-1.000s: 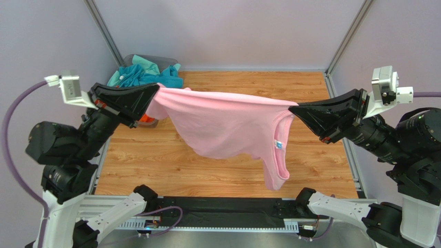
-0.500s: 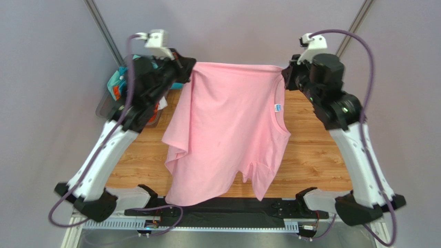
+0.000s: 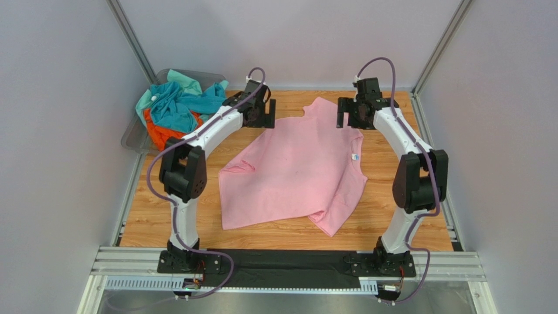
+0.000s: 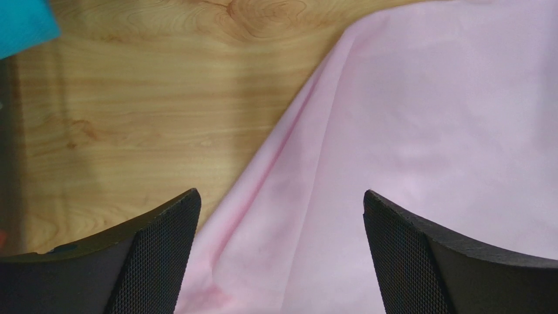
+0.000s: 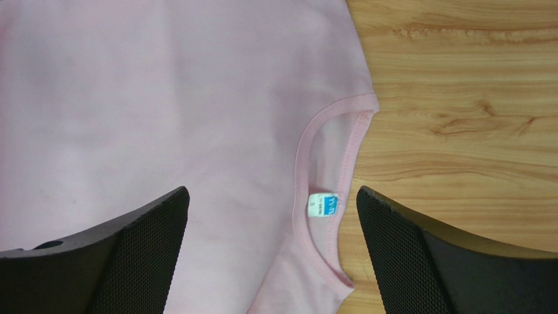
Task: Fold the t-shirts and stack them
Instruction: Flatten the tshirt out
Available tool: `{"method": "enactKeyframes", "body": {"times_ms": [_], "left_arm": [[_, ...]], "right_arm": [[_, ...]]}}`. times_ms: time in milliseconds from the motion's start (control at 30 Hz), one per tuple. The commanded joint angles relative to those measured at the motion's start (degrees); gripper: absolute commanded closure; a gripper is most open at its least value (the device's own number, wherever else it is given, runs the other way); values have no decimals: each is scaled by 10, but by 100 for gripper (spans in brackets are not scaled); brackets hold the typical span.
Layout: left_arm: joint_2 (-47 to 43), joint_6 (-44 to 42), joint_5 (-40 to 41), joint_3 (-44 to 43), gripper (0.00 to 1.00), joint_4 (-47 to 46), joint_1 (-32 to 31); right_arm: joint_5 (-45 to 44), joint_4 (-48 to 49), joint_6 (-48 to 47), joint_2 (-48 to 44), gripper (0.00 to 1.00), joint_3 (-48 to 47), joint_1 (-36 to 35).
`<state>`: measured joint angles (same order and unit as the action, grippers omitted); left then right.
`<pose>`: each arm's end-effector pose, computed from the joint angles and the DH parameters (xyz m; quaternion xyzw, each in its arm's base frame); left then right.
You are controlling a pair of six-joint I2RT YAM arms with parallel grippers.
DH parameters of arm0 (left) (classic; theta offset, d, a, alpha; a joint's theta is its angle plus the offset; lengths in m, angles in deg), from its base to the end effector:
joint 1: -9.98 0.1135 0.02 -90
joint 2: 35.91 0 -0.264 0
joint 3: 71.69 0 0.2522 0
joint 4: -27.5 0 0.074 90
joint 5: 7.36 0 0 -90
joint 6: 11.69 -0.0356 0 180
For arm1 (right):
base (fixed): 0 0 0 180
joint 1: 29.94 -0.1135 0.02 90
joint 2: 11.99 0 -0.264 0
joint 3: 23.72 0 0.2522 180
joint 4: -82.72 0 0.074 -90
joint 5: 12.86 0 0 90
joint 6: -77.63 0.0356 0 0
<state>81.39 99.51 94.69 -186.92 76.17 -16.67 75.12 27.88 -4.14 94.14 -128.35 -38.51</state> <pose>0.4162 -0.2006 0.2547 0.0093 0.9373 -0.0451 0.3455 0.4018 0.0593 0.2693 0.0023 0.9570 0.0256 0.2888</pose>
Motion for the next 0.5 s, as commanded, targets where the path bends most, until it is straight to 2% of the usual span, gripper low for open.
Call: {"method": "enactKeyframes", "body": {"times_ms": [0,200,333,467], "left_arm": [[-148,30,-22,43,0,-36,-6],[-310,95,-94,294,0,-81,-19],[-372,124,-106,404,0,-88,-52],[-424,150,-135,502,0,-124,-85]], "right_arm": [[11,32,26,-112,0,63,-13],[97,111,114,-289,0,303,-47],[186,137,162,-376,0,435,-61],[216,144,205,-448,0,525,-97]]}}
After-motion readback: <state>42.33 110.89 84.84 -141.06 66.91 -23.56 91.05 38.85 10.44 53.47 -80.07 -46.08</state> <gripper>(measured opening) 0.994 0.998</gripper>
